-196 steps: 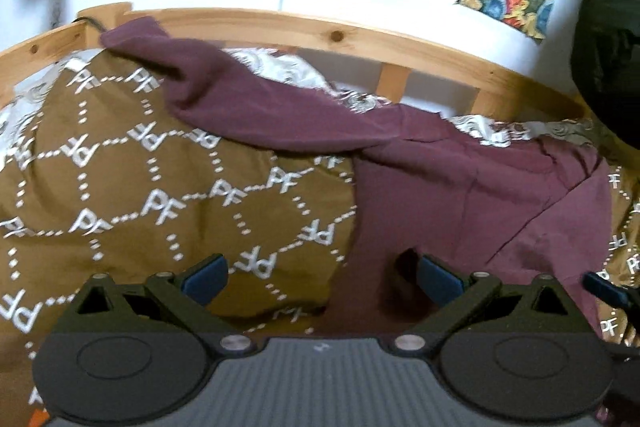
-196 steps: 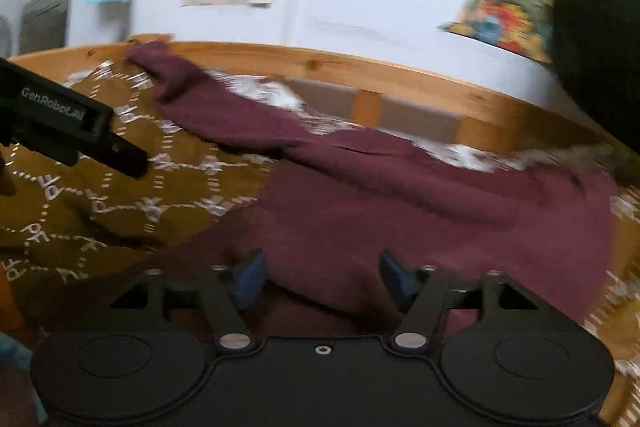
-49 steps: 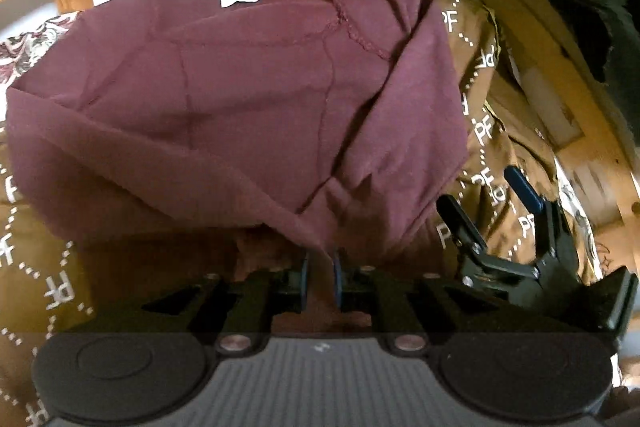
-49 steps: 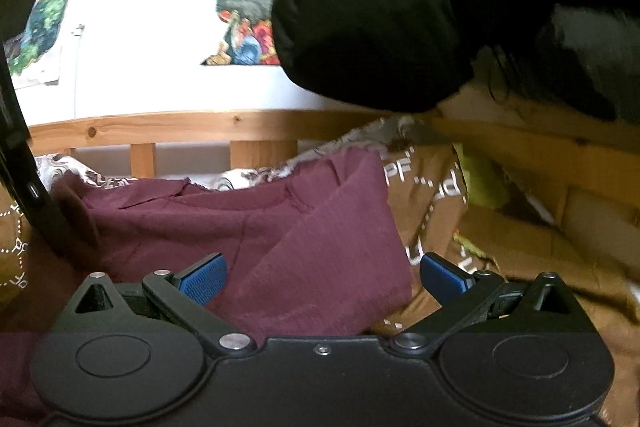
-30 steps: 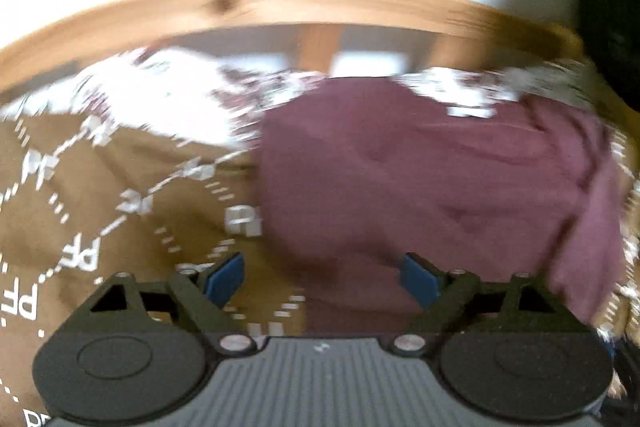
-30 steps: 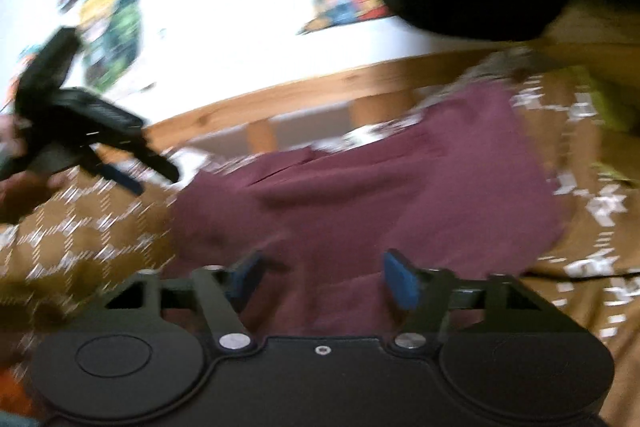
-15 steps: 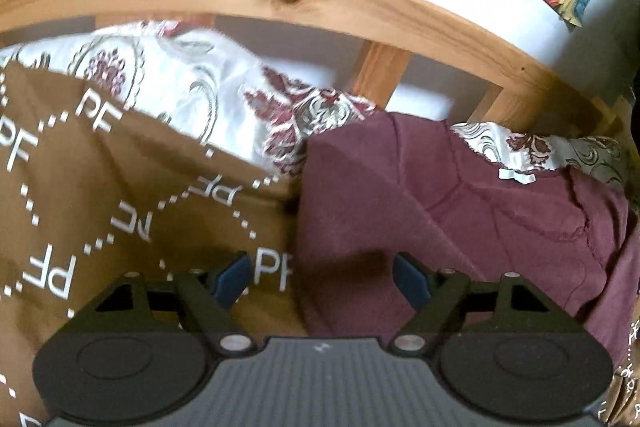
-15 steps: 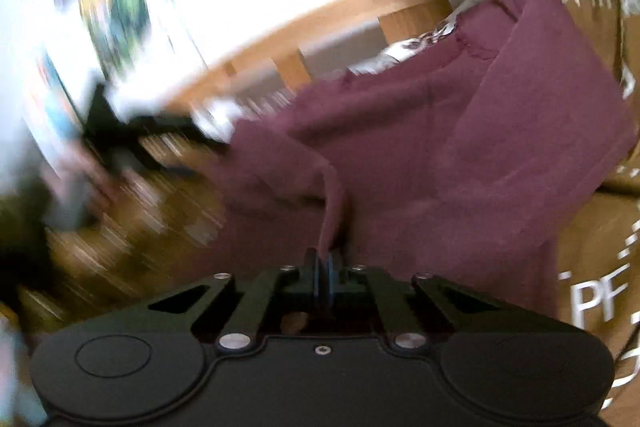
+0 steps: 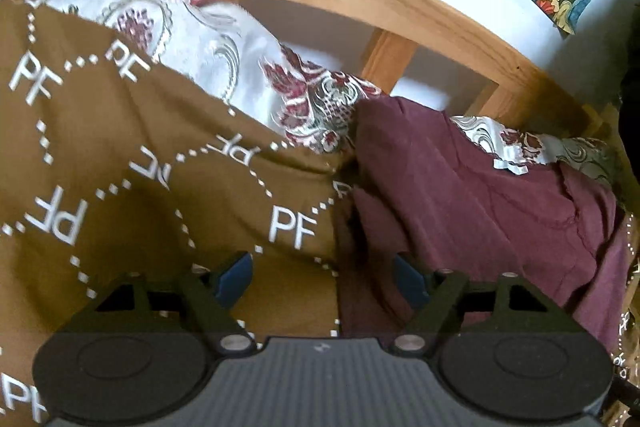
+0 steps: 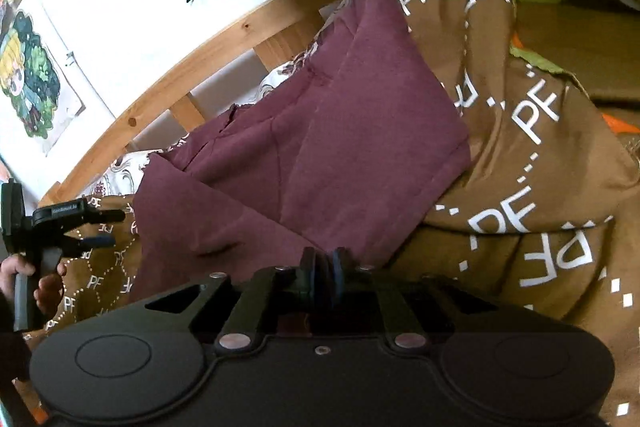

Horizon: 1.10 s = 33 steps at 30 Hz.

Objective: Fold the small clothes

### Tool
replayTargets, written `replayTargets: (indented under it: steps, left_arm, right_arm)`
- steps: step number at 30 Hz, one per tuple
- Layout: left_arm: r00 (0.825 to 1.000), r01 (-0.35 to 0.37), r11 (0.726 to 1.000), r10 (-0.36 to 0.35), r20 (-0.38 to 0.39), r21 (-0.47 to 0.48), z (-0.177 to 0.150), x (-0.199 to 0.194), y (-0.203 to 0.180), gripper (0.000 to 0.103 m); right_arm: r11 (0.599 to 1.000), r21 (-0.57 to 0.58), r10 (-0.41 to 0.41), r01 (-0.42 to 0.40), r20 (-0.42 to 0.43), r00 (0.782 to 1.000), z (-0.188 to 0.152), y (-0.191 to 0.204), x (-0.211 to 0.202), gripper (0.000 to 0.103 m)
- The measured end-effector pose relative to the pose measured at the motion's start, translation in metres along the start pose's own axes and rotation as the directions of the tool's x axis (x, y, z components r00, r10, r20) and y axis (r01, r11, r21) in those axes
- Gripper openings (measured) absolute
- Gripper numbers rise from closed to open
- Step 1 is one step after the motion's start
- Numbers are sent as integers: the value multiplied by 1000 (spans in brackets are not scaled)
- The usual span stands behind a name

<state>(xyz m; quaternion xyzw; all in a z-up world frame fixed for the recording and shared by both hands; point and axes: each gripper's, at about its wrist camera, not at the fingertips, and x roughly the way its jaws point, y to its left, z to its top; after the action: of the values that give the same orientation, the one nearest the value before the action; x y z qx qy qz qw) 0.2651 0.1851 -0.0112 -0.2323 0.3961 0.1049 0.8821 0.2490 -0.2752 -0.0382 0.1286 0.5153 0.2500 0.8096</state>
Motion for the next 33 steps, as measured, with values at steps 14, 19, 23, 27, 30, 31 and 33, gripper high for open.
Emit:
replayTargets:
  steps: [14,19,23,27,30,31,33]
  left_arm:
    - [999,45,999,-45,2,7,10,24,-28,8]
    - [988,23,999,-18,154,-24,3,-7,-30,6]
    - [979,-23,980,63,196,-197,-2,-15,7,6]
    - [983,-88,964,125,133,-250,-5,-1,23,6]
    - [981,-87,972,121,149,-221,-5,-4,24,13]
    - [977,-96,977,129,167,-192,-5,-6,22,18]
    - [969,-116,986,139,204,-120,-5,-11,15,43]
  right_arm:
    - [990,-132,-42,49,56,998,-15,17,6,37]
    - [978,-195,-57,69,68,996,-21,24,8,37]
    - [958,-268,-87,103,71,994,-30,32,14,36]
    - [946,-312,-73,89,63,995,-38,41,18,36]
    - [930,-353,-84,104,71,994,-42,46,19,36]
    - [927,-359,-85,106,73,994,-43,46,19,36]
    - [932,-347,-82,102,72,994,-42,45,19,36]
